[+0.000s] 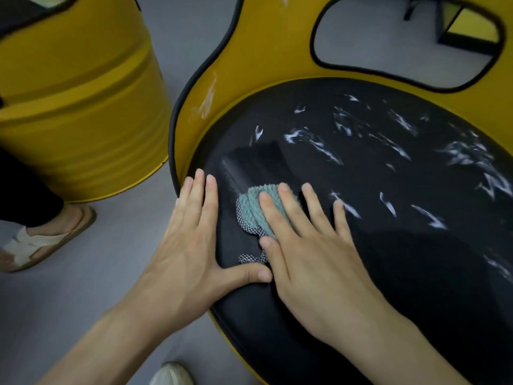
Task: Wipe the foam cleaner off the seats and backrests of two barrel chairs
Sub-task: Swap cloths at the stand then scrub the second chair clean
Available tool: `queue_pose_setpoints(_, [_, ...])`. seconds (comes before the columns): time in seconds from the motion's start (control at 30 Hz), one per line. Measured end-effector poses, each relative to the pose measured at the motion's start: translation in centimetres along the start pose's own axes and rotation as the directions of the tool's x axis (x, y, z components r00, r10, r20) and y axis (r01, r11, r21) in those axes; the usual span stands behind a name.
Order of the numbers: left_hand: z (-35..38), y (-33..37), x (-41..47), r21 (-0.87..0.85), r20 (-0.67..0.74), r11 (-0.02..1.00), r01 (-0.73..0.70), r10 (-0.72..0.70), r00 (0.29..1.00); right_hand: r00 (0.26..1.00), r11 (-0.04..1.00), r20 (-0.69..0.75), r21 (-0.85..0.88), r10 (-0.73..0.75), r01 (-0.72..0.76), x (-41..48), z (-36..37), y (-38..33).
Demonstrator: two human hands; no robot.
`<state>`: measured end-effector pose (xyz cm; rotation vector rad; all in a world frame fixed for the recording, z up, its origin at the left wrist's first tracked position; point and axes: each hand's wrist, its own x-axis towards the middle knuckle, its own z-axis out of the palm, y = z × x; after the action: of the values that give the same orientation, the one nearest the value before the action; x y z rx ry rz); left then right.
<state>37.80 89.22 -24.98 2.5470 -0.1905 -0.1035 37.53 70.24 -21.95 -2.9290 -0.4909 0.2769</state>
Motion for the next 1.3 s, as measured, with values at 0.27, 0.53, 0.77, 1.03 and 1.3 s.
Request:
queue_pose_setpoints(0.27, [-0.1, 0.3, 0.2, 0.017, 0.006, 1.000, 0.013, -0.013, 1.000, 0.996, 1.000, -0.087, 0.016, 0.017, -0.015, 7.9, -0.3, 0.2])
queue_pose_setpoints(0.53, [-0.3, 0.4, 0.1, 0.012, 0.006, 1.000, 0.014, -0.014, 1.000, 0.993, 1.000, -0.113, -0.024, -0.020, 0.018, -0.1, 0.8, 1.2])
queue_pose_setpoints(0.77, [-0.5, 0.7, 0.1, 0.074, 0.011, 0.996, 0.044, -0.045, 0.999, 0.999, 1.000, -0.045, 0.003, 0.021, -0.021, 2.6, -0.4, 1.9])
queue_pose_setpoints(1.03, [-0.7, 0.8, 0.1, 0.062, -0.015, 0.998, 0.026, -0.025, 1.000, 0.998, 0.999, -0.067, -0.038, 0.019, -0.021, 9.5, -0.8, 2.0])
queue_pose_setpoints(1.3, [-0.4, 1.2, 1.4, -0.049, -0.099, 0.998, -0.030, 0.025, 0.995, 0.990, 0.990, -0.041, -0.002, -0.138, 0.138, 3.4, 0.1, 0.7])
